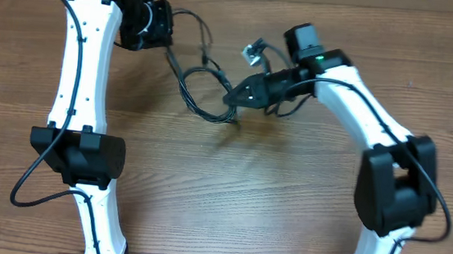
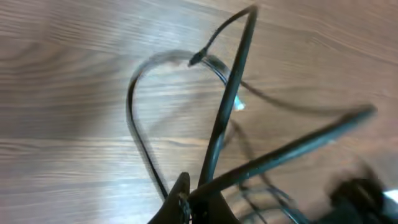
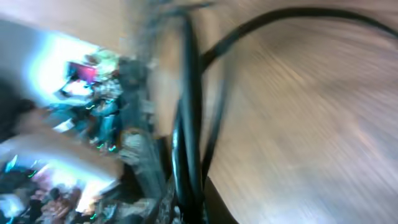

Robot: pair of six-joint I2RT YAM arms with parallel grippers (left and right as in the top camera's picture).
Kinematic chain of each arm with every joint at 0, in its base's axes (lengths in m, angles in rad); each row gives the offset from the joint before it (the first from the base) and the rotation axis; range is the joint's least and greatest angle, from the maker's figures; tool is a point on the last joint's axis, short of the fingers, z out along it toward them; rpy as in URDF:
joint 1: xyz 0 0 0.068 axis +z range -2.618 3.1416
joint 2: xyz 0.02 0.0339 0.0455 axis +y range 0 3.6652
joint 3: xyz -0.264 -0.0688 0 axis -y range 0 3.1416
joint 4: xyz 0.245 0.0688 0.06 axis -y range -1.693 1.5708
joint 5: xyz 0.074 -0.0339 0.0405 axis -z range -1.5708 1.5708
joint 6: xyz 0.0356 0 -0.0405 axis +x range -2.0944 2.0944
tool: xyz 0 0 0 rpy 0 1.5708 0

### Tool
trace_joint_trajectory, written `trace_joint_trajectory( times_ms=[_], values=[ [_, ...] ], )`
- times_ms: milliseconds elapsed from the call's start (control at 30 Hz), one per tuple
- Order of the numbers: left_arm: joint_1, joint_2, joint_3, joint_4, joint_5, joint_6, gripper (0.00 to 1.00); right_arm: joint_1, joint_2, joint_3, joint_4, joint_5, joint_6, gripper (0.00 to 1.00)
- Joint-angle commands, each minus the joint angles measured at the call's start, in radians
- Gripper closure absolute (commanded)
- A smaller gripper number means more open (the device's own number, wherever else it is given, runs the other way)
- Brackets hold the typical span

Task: Untangle cables

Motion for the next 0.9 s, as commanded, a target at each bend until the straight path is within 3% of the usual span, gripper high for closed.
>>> trace_joint_trajectory(
  times_ms=[0,233,433,600,767,833,867],
  values=[
    [0.011,-0.005,-0.002,0.004,-0.100,-0.012,0.96,-0.009,-0.140,0.008,-0.050,-0.231,-0.197,0.96],
    [0.010,0.000,-0.147,0.056,-0.149,-0.063,0.96,-0.007,-0.273,0.008,-0.029,-0.393,-0.195,0.96],
    [0.010,0.000,-0.341,0.143,-0.149,-0.069,0.96,-0.042,-0.315,0.009,-0.018,-0.386,-0.134,0.96],
    [-0.006,0.000,-0.449,0.132,-0.113,-0.082,0.96,-0.087,-0.314,0.009,0.038,-0.099,0.140,0.96],
    [-0.049,0.000,-0.467,0.109,-0.100,0.000,0.95,-0.077,-0.314,0.009,0.040,-0.044,0.156,0.96],
    [-0.051,0.000,-0.452,0.127,-0.104,0.054,0.73,-0.076,-0.314,0.009,0.040,-0.043,0.156,0.96],
    [-0.045,0.000,-0.434,0.128,-0.103,0.071,0.73,-0.076,-0.314,0.009,0.040,-0.044,0.156,0.96]
  ],
)
